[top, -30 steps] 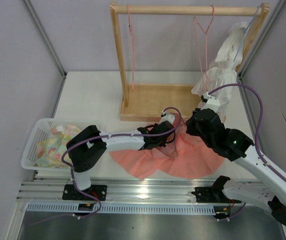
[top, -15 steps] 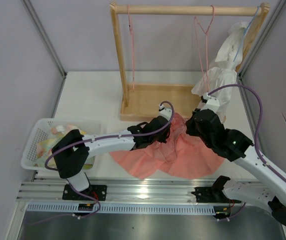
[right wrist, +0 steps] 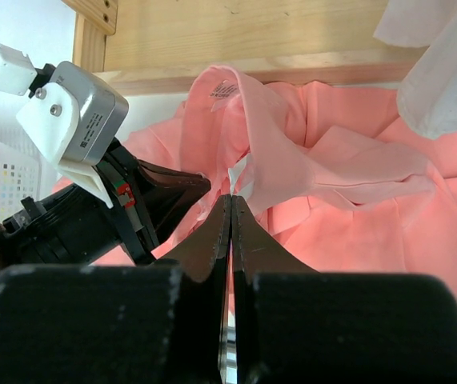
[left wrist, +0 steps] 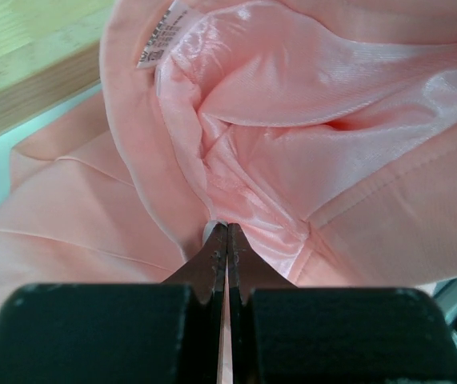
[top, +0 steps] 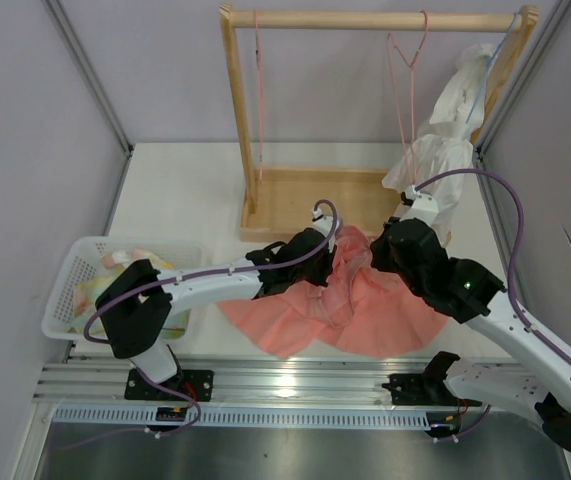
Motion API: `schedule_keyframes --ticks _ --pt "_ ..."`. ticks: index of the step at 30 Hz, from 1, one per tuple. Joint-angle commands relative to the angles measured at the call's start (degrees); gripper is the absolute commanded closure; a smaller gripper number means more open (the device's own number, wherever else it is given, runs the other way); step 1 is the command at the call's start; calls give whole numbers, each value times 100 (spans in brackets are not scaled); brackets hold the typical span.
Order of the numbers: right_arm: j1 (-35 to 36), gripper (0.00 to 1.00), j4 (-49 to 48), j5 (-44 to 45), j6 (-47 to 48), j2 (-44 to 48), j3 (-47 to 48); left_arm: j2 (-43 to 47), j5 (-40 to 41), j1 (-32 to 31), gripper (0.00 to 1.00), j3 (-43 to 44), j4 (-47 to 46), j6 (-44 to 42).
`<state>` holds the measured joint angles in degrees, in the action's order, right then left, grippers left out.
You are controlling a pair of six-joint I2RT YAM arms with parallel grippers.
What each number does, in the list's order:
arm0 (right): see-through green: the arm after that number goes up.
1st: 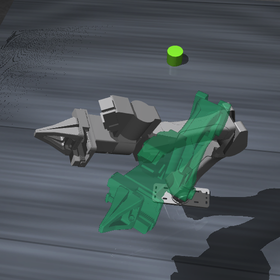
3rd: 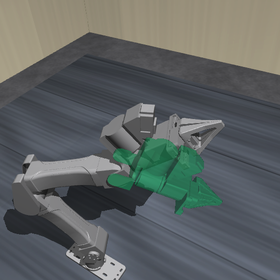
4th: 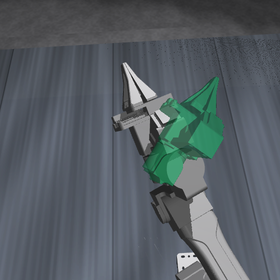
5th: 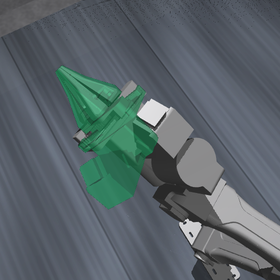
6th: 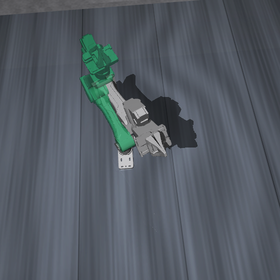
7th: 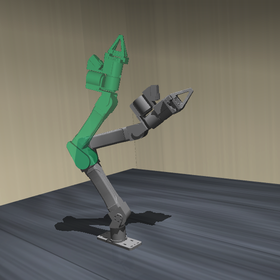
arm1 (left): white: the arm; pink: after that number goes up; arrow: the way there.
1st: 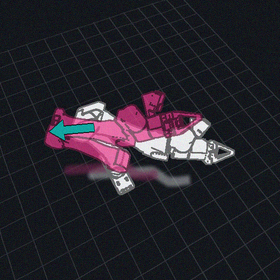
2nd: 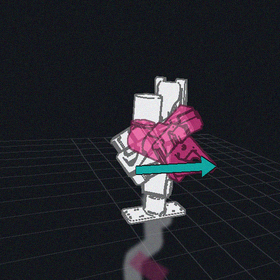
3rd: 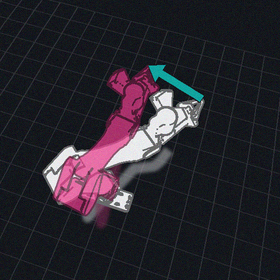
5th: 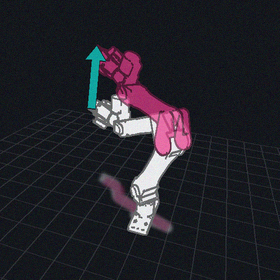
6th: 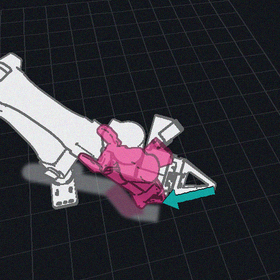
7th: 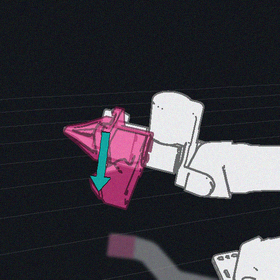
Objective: Place the skirt on the hanger
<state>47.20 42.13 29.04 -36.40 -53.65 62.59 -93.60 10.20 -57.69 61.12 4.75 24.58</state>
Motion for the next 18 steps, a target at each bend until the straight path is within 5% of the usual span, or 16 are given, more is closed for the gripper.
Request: schedule_keyframes --ticks 1,18 --pt "35 100 -135 49 -60 100 -54 -52 -413 21 100 154 -89 -5" --pt "35 100 -91 76 -51 39 -89 -528 -1906 12 100 137 -396 -24"
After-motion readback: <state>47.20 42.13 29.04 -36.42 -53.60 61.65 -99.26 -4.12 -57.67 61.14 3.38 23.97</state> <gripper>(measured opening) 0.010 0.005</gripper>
